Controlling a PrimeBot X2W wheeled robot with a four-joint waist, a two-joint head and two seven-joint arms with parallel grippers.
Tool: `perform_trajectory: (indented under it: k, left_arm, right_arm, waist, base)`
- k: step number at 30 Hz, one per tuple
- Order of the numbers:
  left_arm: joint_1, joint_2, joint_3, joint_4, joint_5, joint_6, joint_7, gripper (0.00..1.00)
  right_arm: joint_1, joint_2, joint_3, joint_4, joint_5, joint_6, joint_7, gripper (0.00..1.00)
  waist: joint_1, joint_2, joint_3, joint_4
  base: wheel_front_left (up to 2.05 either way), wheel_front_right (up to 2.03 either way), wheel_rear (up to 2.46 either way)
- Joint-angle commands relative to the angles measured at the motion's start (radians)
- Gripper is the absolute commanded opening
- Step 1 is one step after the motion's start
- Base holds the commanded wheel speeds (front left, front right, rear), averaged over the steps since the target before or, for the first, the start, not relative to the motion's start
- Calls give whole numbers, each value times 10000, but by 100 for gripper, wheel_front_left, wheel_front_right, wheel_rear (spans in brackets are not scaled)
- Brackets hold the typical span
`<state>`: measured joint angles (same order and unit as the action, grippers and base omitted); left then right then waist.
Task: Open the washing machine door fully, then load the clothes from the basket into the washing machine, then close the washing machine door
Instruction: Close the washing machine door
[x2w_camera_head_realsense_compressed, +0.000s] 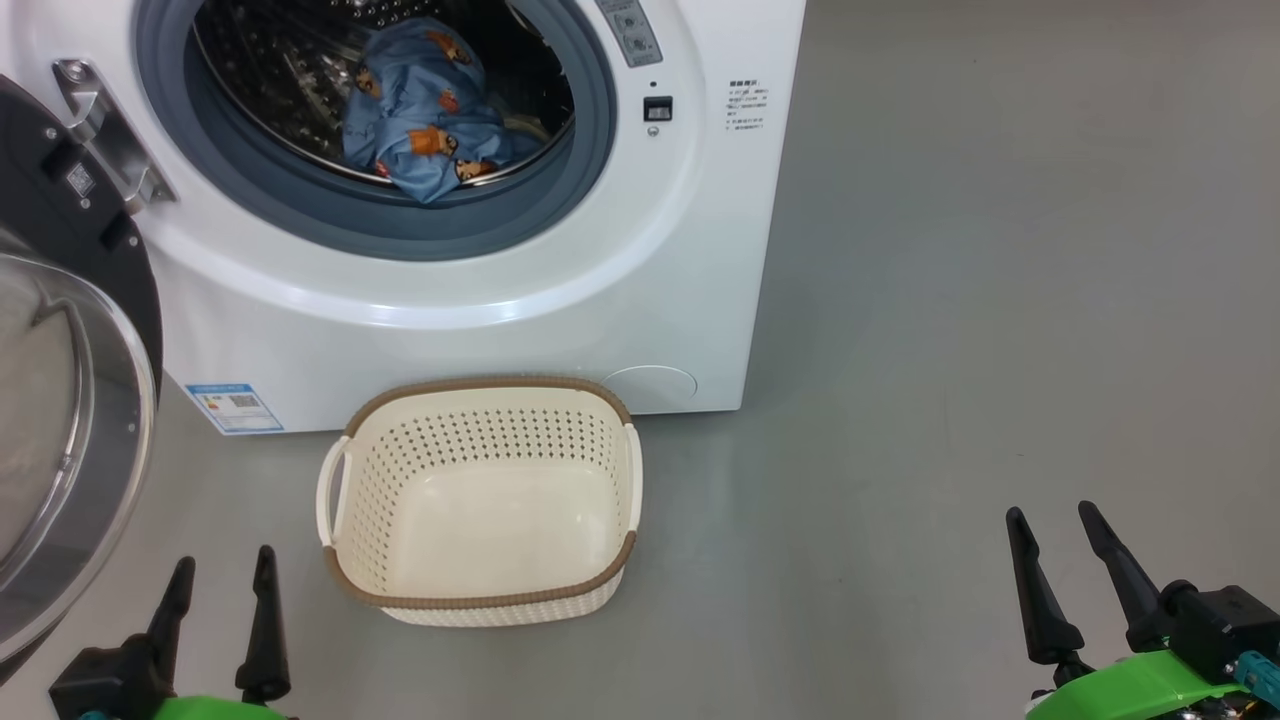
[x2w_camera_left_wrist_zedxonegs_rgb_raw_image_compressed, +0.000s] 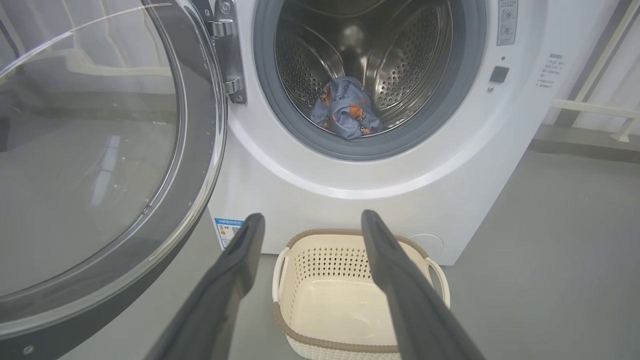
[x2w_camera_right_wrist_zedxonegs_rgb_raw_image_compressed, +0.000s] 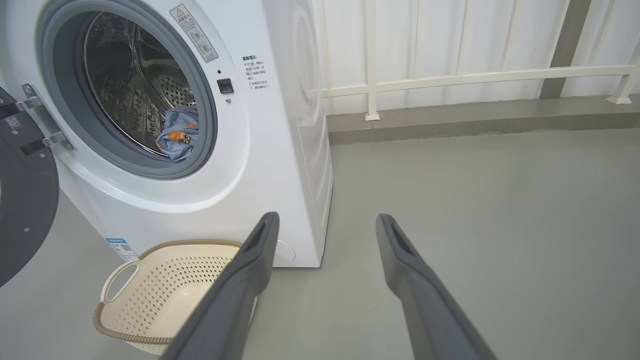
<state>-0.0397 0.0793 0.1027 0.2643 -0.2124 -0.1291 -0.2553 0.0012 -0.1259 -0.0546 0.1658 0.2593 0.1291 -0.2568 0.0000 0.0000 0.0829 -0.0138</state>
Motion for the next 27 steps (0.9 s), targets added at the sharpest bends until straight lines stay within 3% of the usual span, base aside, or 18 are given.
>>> perform_trajectory:
  k: [1, 13, 27]
  left_arm:
    - [-166, 209, 318, -296, -6, -15, -65, 100]
    - [-201, 58, 468, -225, -19, -15, -65, 100]
    - [70, -179, 715, -187, -11, -15, -65, 100]
  right_arm:
    - [-162, -108, 183, -259, 91, 16, -49, 100]
    - [-228, -112, 436, -200, 87, 16, -49, 100]
    - [-470, -209, 1416, 69, 172, 16, -49, 100]
  waist:
    - [0, 0, -5, 15]
    - [0, 0, -36, 499]
    - [0, 0, -344, 2276]
  base:
    - [0, 0, 0]
    - [0, 0, 0]
    - [0, 0, 0]
